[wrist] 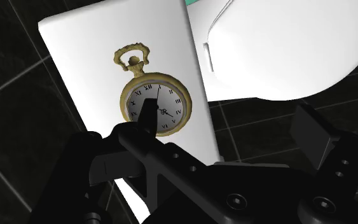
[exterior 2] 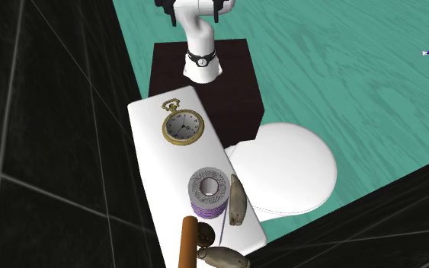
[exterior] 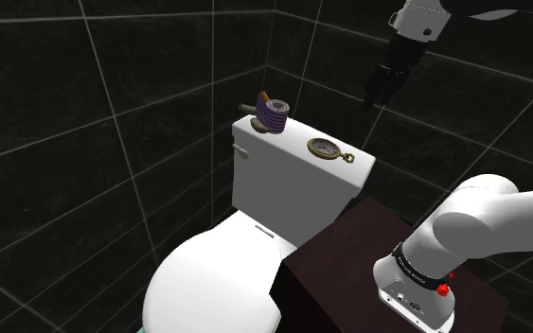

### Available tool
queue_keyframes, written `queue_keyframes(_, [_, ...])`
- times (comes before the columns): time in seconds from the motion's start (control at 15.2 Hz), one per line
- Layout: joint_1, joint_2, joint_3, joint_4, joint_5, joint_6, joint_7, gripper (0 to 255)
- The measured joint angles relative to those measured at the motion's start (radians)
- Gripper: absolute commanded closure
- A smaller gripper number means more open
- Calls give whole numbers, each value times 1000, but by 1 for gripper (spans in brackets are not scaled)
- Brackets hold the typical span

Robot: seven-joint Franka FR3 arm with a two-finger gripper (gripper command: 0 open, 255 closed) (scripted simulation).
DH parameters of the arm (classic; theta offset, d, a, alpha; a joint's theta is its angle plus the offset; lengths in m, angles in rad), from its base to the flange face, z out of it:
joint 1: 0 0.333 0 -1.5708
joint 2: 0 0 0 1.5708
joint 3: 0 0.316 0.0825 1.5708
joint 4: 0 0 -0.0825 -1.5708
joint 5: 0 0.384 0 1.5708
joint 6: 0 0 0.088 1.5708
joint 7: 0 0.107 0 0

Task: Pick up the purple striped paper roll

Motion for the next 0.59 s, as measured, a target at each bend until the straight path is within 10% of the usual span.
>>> queue_keyframes(0.59, [13, 271, 13, 103, 2, 158, 3, 0])
